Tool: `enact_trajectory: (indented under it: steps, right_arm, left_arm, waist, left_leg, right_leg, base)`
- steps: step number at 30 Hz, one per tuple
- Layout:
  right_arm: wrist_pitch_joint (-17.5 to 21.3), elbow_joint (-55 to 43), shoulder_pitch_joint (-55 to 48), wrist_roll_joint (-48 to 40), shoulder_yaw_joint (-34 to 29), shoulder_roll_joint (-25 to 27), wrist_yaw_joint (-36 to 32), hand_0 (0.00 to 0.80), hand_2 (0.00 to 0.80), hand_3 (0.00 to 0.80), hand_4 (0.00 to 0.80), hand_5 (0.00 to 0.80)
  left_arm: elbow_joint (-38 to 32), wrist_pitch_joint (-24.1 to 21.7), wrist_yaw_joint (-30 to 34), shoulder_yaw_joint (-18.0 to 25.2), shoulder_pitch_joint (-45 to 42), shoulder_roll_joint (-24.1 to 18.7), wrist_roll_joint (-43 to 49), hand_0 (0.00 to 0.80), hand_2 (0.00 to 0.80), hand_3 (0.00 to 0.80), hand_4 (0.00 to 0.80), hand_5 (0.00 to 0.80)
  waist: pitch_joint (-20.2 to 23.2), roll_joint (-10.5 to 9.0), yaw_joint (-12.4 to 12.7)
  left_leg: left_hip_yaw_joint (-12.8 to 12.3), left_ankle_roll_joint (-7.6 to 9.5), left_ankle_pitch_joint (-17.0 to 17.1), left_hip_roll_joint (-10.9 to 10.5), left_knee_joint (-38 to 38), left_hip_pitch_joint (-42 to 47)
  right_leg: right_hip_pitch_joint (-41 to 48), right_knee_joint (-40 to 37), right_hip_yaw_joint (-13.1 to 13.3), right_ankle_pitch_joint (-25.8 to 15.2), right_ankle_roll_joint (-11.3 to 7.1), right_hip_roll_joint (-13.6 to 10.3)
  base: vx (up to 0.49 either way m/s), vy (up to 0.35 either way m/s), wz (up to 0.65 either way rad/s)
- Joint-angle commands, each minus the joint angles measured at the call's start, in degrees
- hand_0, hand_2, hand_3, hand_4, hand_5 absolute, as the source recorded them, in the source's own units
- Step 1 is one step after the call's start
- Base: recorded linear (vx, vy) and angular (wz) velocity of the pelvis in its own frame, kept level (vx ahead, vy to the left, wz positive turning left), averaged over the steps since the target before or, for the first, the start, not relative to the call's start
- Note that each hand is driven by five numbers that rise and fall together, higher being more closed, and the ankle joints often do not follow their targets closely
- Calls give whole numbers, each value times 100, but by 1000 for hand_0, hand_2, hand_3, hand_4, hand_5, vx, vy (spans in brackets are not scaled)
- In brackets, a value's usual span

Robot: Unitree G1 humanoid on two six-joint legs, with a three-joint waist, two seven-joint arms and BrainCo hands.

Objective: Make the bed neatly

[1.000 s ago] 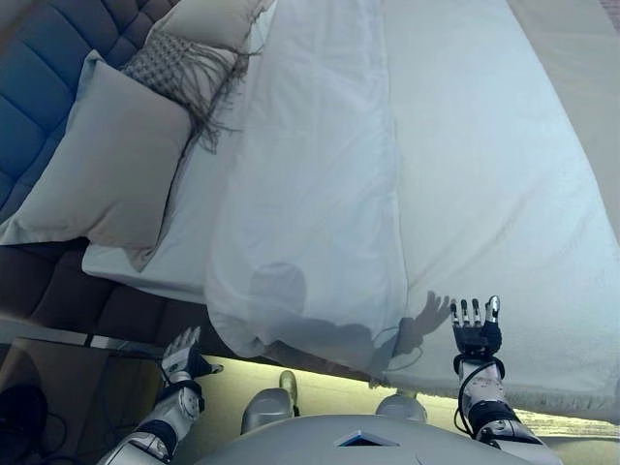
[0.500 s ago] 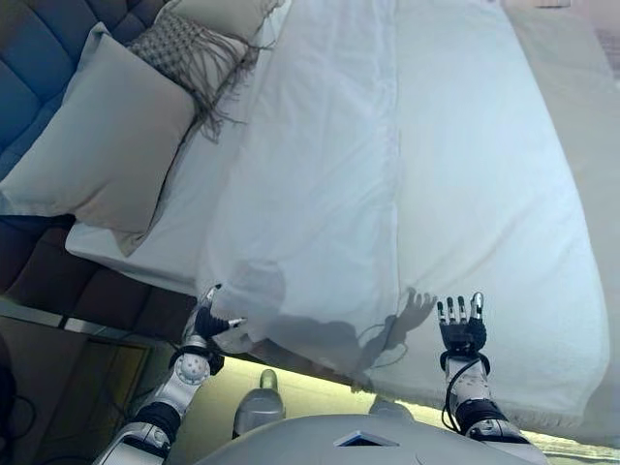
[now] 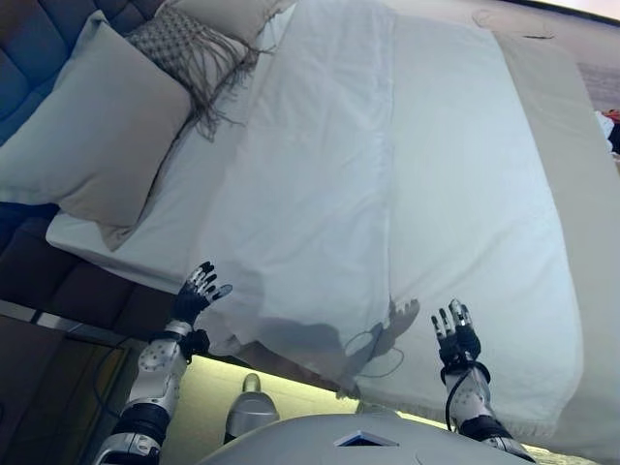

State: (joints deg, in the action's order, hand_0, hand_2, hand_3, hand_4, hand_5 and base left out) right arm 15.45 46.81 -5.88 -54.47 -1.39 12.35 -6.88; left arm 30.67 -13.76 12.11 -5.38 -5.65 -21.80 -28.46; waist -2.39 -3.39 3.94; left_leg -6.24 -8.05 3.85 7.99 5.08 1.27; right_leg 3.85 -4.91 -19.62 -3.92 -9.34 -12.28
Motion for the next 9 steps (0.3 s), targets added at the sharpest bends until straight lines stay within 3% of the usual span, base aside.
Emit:
enact_trajectory:
  steps: [1,9]
  right_arm:
    - [-75,-524,174,353,149,310,-71,0,0,0,0,0]
    - [-112,-814,90,-16,330,33,92,0,0,0,0,0]
  left_arm:
    - [-241,-44,249,54,276,-51,-352,0,0,0,0,0]
    - [-338,124,-107,63,167,86,-305,0,0,0,0,0]
  waist:
    - [55,72,167]
    - [77,143,167]
  left_leg:
    - [-299,152,225,274,-67,-189]
    - [-232,198,146,259,-131,-72]
  right_leg:
    - [3,139,4,-204,-270,-302]
    - [79,231,95,-101,-230,-294]
  base:
    - [14,-8,-3]
    - [0,0,0]
